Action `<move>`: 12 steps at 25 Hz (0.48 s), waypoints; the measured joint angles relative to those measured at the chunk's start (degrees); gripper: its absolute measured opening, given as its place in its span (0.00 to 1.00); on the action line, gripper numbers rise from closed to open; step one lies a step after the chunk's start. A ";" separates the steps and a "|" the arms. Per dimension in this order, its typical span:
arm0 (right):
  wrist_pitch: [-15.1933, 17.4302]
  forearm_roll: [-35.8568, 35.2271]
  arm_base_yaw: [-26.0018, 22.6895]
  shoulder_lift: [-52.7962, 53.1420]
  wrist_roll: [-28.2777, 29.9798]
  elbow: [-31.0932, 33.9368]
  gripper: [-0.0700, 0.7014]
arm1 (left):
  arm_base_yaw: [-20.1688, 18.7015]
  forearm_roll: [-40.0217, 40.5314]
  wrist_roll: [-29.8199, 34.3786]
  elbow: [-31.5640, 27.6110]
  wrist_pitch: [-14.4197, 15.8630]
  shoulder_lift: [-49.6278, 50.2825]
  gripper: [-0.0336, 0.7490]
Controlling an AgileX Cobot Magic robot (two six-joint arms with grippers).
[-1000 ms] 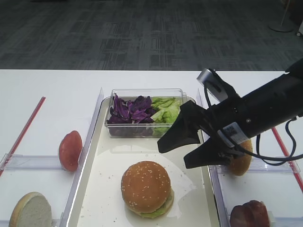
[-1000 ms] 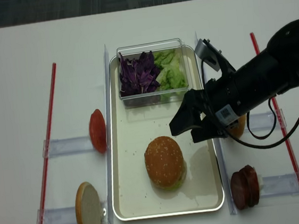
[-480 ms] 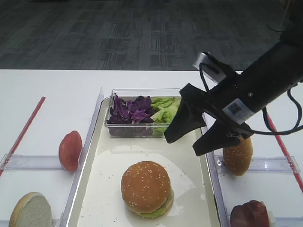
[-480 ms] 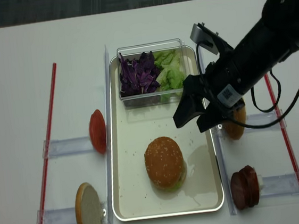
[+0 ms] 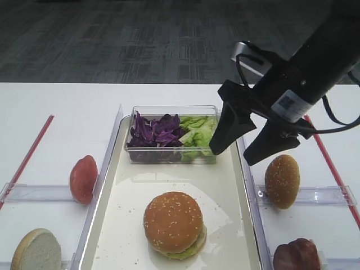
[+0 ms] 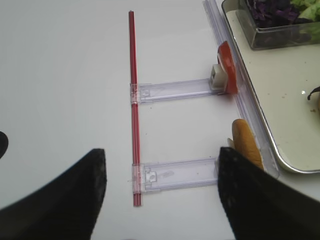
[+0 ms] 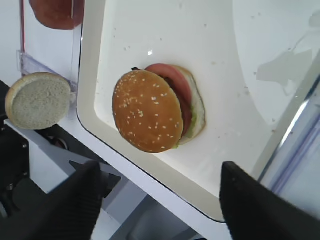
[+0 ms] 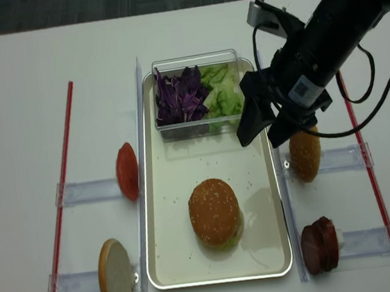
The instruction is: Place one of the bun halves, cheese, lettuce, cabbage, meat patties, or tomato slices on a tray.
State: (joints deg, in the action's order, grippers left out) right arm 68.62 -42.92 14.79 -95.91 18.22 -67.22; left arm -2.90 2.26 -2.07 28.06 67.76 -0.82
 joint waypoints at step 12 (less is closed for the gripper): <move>0.96 10.72 0.21 0.00 -9.53 -7.24 0.76 | 0.00 0.00 -0.30 0.00 0.00 0.00 0.61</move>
State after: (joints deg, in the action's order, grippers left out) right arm 69.57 -32.20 15.00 -95.91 8.69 -74.45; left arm -2.90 2.26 -2.37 28.06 67.76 -0.82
